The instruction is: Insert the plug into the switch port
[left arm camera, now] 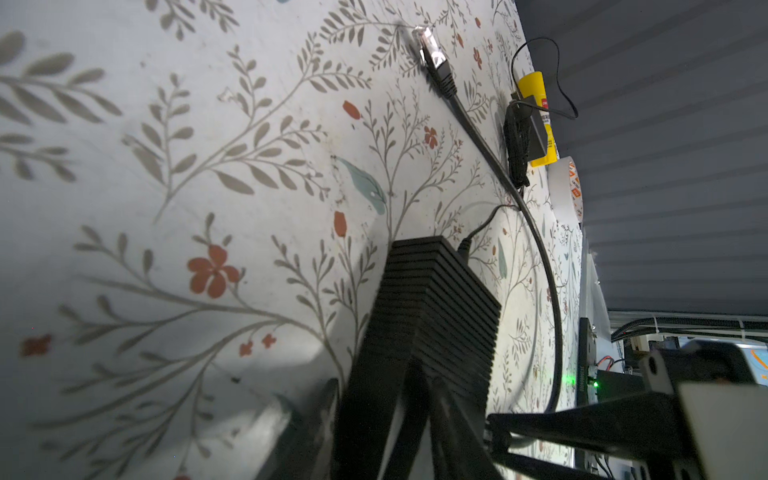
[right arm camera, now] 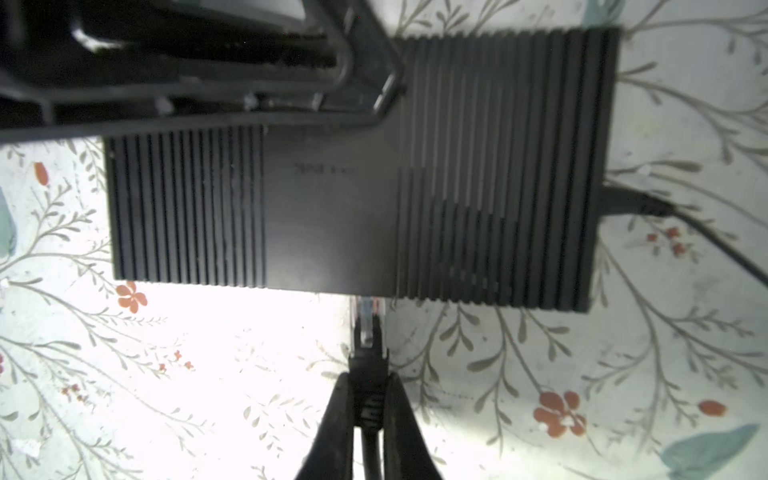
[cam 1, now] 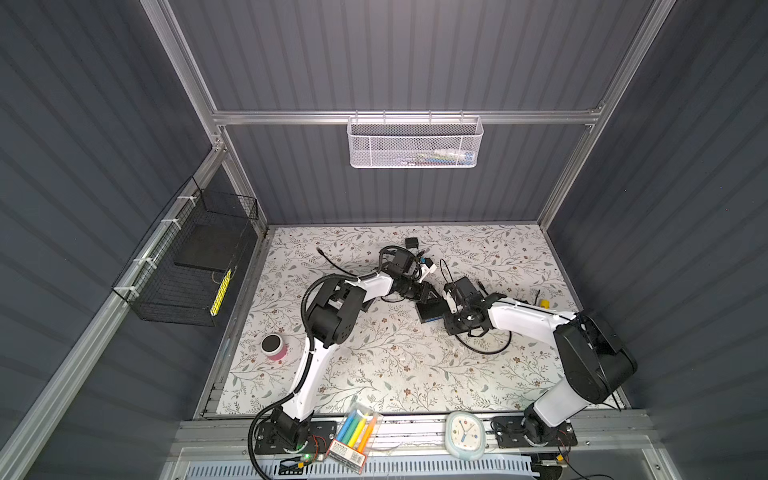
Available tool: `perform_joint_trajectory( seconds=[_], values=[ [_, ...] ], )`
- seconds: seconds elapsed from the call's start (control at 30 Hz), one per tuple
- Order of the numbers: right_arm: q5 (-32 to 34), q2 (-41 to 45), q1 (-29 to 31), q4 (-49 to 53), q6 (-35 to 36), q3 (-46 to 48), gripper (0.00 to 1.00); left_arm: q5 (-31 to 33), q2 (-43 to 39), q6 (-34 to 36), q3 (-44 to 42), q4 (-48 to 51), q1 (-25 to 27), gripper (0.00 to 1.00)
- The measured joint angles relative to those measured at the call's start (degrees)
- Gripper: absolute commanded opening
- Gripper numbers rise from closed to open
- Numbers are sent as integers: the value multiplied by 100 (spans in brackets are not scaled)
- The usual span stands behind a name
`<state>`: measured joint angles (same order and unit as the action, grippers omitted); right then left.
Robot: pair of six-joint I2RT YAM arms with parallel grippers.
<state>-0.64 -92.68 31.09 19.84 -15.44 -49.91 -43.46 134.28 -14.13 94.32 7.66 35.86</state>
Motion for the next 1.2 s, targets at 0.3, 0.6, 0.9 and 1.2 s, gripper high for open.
perform_joint_trajectory(
  seconds=[0.3,0.6,0.9,1.2],
  values=[
    [-111,0,-20,-15,-74,0,0,-4,0,0,0,-4,0,35],
    [-160,173,-20,-122,-109,127,0,-11,0,0,0,-39,0,33],
    [-157,229,-20,-321,-127,267,0,-15,0,-2,0,-50,0,32],
    [-149,122,-20,-577,-155,372,0,-22,0,-2,0,-68,0,31]
  ],
)
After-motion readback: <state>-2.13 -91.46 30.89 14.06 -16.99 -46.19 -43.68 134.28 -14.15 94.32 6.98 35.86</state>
